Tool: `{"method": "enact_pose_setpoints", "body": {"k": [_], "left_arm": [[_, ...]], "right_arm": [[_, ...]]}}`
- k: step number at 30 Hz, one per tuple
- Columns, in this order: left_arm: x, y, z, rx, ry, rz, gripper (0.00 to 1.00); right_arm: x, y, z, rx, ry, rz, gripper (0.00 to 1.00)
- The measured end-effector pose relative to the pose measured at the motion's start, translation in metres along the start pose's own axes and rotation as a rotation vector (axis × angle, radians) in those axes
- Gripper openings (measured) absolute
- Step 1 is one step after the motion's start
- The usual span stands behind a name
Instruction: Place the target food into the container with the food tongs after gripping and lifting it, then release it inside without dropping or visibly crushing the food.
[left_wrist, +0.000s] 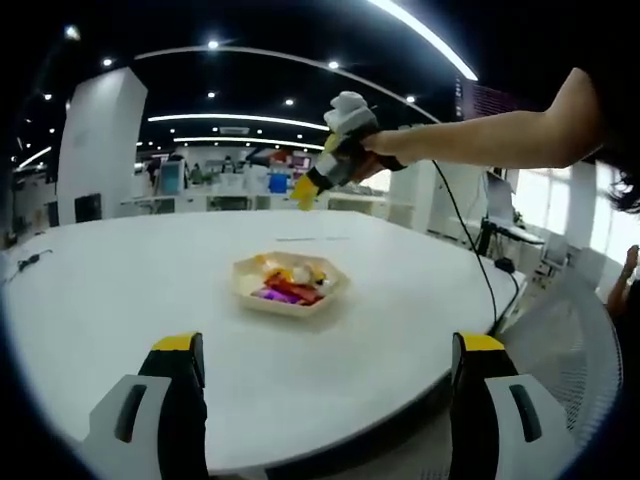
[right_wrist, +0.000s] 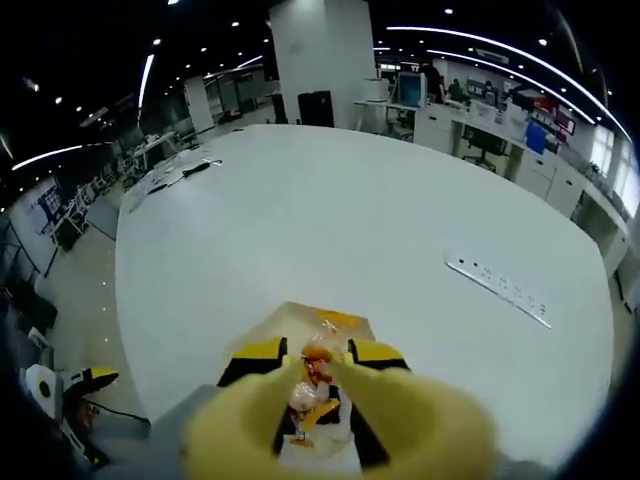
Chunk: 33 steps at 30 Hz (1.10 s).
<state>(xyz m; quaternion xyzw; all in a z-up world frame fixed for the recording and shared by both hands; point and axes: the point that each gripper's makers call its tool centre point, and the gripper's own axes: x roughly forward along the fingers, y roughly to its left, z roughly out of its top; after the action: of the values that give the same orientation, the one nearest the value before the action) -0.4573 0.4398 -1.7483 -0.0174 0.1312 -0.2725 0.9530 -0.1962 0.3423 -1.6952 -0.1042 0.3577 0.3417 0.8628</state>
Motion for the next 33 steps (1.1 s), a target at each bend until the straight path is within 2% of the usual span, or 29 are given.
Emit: {"method": "enact_pose_setpoints", "body": {"k": [6, 13, 15, 22, 26, 28, 33], "left_arm": [[0.000, 0.001, 0.000, 0.002, 0.002, 0.002, 0.99], [0.000, 0.001, 0.000, 0.001, 0.006, 0.004, 0.99], [0.000, 0.002, 0.000, 0.001, 0.006, 0.004, 0.99], [0.001, 0.001, 0.000, 0.002, 0.008, 0.001, 0.99], [0.001, 0.001, -0.001, 0.003, 0.010, 0.002, 0.99], [0.000, 0.001, -0.001, 0.002, 0.010, 0.002, 0.99], [0.000, 0.001, -0.002, 0.005, 0.011, -0.002, 0.99]], "right_arm": [[-0.001, 0.004, 0.000, -0.004, -0.007, 0.023, 0.27], [-0.017, 0.003, -0.001, 0.001, -0.068, 0.034, 0.29], [-0.025, 0.001, -0.006, 0.030, -0.087, 0.045, 0.29], [-0.052, -0.022, -0.039, 0.041, -0.096, -0.010, 0.30], [-0.077, -0.032, -0.054, 0.025, -0.146, -0.052, 0.30], [-0.092, -0.034, -0.060, 0.010, -0.195, -0.075, 0.30], [-0.120, -0.038, -0.089, 0.032, -0.230, -0.115, 0.30]]}}
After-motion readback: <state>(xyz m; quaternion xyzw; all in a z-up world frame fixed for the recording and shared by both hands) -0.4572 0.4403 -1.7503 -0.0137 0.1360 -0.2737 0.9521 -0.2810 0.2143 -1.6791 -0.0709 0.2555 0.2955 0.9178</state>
